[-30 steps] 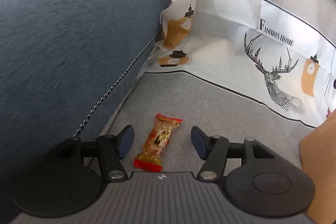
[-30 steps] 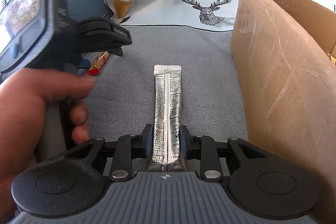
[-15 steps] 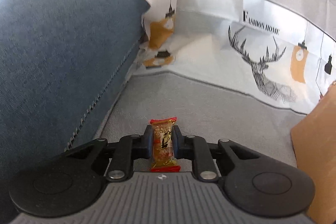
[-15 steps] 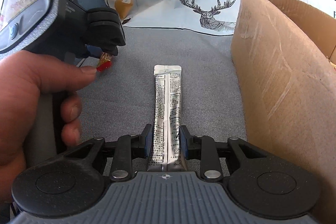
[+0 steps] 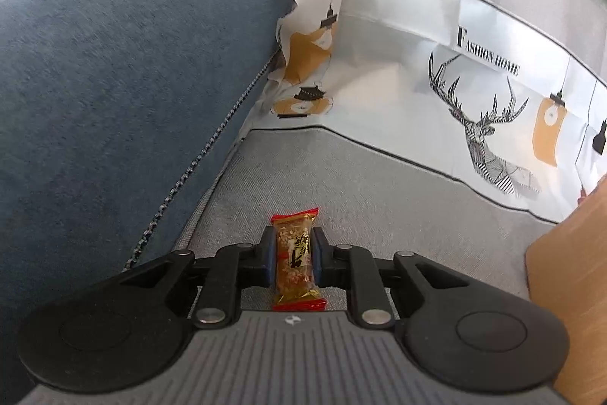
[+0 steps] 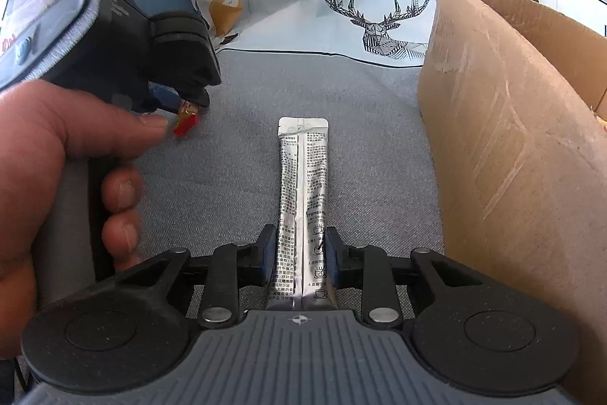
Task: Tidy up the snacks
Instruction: 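Carry the silver stick pack with the right gripper while the left carries the candy to the box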
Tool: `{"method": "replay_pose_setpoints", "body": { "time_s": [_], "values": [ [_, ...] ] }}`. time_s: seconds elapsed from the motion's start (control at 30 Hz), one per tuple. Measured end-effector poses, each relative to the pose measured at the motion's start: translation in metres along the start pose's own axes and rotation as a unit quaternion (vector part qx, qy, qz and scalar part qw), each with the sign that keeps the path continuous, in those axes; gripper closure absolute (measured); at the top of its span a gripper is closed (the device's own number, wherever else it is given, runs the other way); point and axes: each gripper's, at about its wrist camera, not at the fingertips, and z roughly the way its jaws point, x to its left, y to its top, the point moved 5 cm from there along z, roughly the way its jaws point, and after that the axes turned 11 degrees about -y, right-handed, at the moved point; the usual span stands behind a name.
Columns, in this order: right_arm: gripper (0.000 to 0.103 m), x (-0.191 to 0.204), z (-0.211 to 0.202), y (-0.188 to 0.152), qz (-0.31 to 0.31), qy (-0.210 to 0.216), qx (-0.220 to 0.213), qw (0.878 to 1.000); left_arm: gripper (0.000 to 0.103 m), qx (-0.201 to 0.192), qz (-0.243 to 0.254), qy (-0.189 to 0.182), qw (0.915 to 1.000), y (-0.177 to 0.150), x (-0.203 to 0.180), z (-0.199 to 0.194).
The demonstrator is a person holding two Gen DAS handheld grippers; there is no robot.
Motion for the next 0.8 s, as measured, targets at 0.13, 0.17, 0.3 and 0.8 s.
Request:
{"method": "replay_pose_setpoints", "body": {
  "time_s": [0.13, 0.17, 0.3, 0.8],
  "values": [
    [0.076, 0.000, -0.003, 0.000, 0.004, 0.008, -0.009, 1.000, 0.083, -0.003, -0.002, -0.005, 1.0000, 0.000, 0.002, -0.013],
    [0.076, 0.000, -0.005, 0.001, 0.006, 0.011, -0.014, 1.000, 0.083, -0.004, -0.003, -0.006, 1.0000, 0.000, 0.002, -0.017],
    [0.076, 0.005, -0.018, 0.004, -0.001, 0.027, -0.053, 0.998, 0.083, -0.015, -0.001, -0.002, 0.9999, -0.003, 0.004, -0.040],
    [0.076, -0.012, -0.101, 0.008, 0.001, 0.043, -0.149, 0.988, 0.083, -0.101, -0.005, -0.076, 0.9920, -0.033, -0.018, -0.174]
  ]
}}
